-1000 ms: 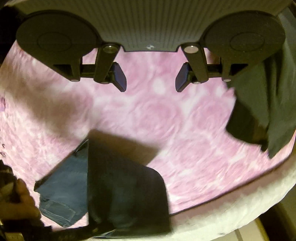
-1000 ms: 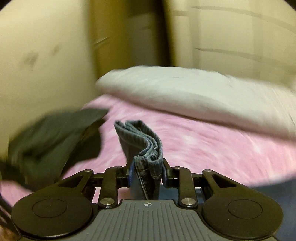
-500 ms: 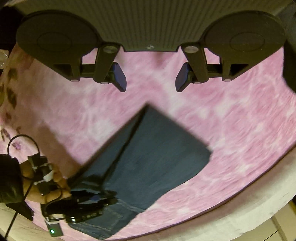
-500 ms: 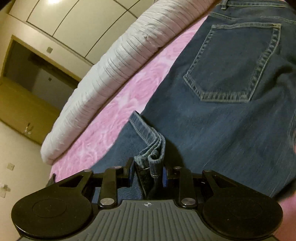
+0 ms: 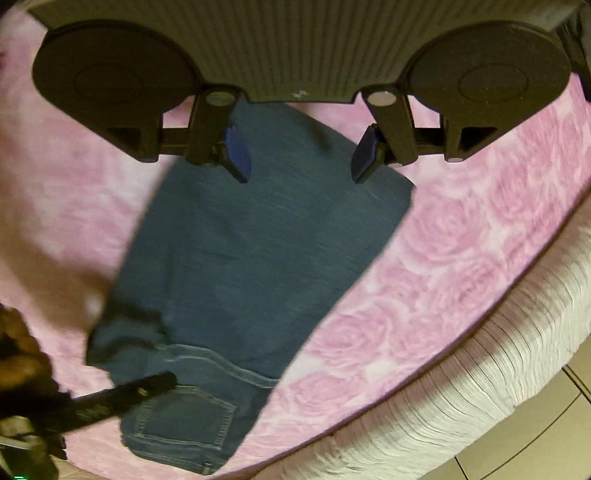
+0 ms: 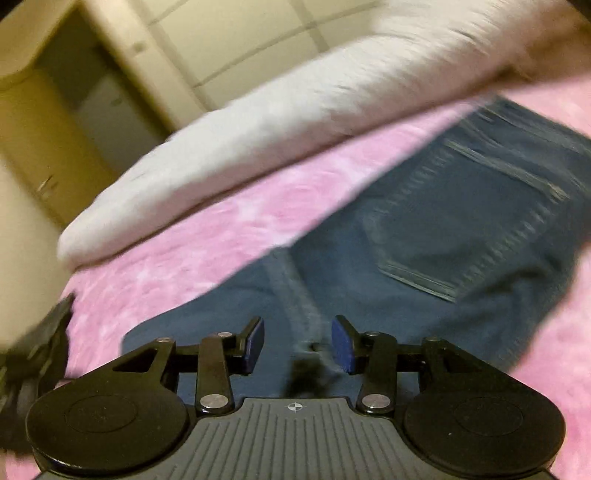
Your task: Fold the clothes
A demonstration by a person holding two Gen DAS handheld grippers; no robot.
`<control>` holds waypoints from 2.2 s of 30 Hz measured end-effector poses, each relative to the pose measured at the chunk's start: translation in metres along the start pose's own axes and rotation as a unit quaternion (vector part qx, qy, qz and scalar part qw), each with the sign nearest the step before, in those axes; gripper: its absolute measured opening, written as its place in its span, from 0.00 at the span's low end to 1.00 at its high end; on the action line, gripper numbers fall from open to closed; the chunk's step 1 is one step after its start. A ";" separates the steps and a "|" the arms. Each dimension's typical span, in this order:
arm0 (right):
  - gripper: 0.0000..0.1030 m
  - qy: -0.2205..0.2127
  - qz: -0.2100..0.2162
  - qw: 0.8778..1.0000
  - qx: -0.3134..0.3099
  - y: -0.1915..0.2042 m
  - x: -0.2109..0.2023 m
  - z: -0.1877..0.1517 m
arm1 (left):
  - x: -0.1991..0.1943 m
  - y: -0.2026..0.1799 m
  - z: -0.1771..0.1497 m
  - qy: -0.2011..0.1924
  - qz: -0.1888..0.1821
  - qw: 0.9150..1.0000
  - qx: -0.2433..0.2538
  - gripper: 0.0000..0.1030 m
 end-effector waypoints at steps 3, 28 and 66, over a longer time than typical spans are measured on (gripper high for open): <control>0.43 0.030 0.030 0.998 -0.042 0.024 0.023 -0.013 | 0.022 0.019 -0.001 -0.012 0.001 1.000 0.006 0.54; 0.69 0.072 -0.052 0.927 -0.365 0.192 0.036 -0.211 | -0.002 0.096 -0.095 -0.043 0.038 0.994 0.090 0.62; 0.16 0.078 -0.066 0.903 -0.417 0.239 -0.022 -0.200 | -0.038 0.010 -0.078 -0.107 0.060 0.820 0.559 0.16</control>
Point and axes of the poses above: each gripper's, at about its wrist camera, not at the fingertips, and x roughly the way its jaws point, y to its left, z to its top, the point moved 7 cm from there along x, roughly the way its jaws point, and after that the axes turned 12 degrees about x, right-handed, at the moved point
